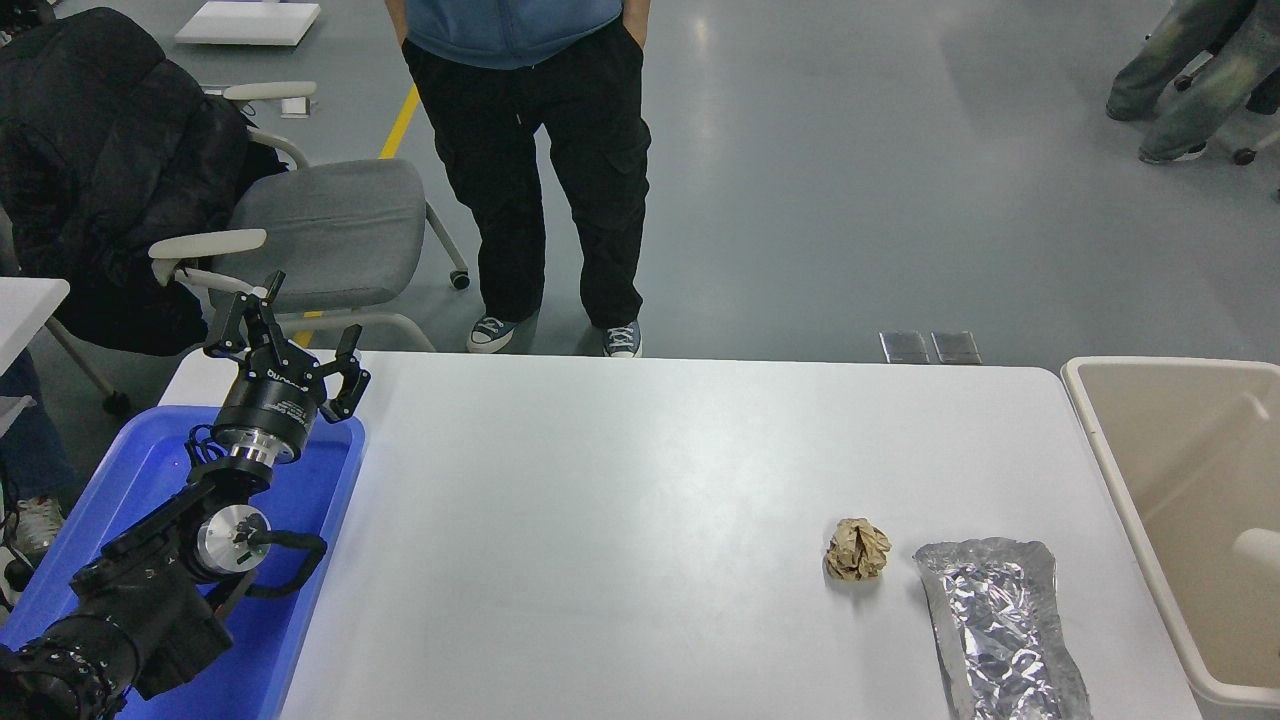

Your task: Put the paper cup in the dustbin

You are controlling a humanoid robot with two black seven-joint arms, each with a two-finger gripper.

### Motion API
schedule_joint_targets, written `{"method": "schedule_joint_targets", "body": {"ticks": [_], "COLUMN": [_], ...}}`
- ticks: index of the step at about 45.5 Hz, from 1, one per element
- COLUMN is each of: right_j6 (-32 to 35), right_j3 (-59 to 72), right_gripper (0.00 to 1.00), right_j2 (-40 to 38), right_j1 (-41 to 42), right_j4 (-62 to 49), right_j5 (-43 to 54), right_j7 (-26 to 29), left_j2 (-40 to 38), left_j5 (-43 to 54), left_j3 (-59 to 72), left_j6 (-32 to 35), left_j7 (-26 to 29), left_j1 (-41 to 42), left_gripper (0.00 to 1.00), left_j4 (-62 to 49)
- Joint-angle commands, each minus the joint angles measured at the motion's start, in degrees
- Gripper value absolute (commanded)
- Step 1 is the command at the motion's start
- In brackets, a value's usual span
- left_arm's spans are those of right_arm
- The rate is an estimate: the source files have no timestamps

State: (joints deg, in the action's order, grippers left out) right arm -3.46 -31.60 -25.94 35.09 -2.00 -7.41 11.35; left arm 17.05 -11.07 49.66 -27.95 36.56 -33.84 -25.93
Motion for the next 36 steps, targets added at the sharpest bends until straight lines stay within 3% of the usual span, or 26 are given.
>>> {"method": "schedule_joint_targets", "body": {"ticks": [1,7,16,36], "right_j6": [-0.76,0.12,4.07,29.72], "right_j3": [-0.83,-1.27,-0.92,-1.62], "right_gripper": [0.65,1.00,1.00,1.00], "right_j2": [0.37,-0.16,-2.53,-4.20], "right_j1": [-0.82,-0.73,0.76,16.40], "right_j4": [-0.02,0.06,0.42,0.42], "right_j5": [-0.06,-0.15,-0.24,-0.50], "right_j7": [0.16,0.16,0.07,-0.72], "left_j2": [0.00,0.00,0.00,0.00], "left_j5": [0.00,0.00,0.00,0.00], "left_j3": [0.00,0.00,0.00,0.00], "left_j6": [0.00,0.00,0.00,0.00], "left_j7": [0.00,0.00,0.00,0.00], "left_j1": [0.00,0.00,0.00,0.00], "left_gripper": [1.00,1.00,1.00,1.00], "left_j4": [0.00,0.00,0.00,0.00]}}
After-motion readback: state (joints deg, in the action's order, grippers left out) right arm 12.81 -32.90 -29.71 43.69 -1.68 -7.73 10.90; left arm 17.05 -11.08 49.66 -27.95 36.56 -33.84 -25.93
